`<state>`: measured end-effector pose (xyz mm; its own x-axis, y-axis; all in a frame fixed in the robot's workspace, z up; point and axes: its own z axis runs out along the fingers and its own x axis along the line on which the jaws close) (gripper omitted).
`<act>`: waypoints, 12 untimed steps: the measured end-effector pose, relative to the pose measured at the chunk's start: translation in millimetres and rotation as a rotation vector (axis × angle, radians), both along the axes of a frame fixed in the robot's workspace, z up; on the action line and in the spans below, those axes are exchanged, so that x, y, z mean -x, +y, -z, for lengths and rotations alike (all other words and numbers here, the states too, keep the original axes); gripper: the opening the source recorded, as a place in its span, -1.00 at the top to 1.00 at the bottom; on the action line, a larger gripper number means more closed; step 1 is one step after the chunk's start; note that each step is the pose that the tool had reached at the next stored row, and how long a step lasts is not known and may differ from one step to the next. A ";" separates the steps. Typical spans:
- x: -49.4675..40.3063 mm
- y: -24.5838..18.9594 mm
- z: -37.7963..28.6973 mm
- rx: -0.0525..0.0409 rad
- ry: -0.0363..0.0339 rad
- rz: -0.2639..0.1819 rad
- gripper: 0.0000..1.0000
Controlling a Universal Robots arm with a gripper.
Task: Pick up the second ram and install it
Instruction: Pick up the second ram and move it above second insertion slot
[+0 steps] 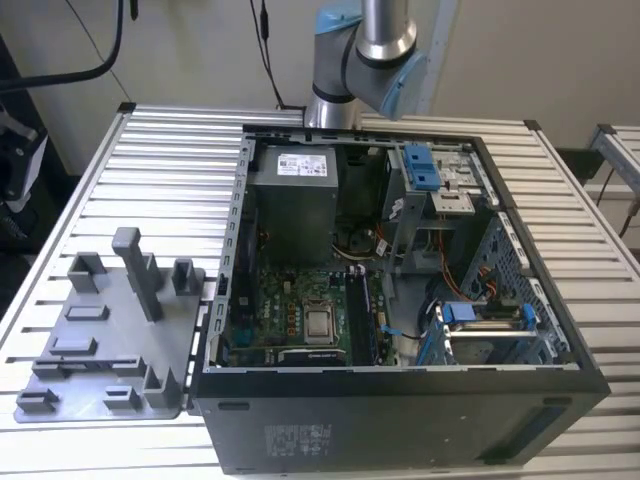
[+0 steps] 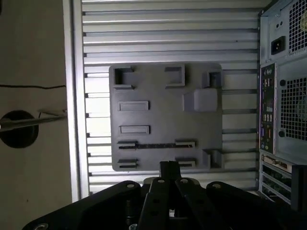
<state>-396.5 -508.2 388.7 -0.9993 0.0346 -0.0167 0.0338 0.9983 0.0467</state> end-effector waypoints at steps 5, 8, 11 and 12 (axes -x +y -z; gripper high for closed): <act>-0.1 -0.1 0.1 0.0044 -0.0001 -0.039 0.79; -0.1 0.0 0.1 0.0092 -0.0001 -0.060 0.79; 0.0 0.0 0.0 0.0158 0.0001 -0.079 0.79; 0.0 0.0 0.0 0.0177 0.0002 -0.086 0.79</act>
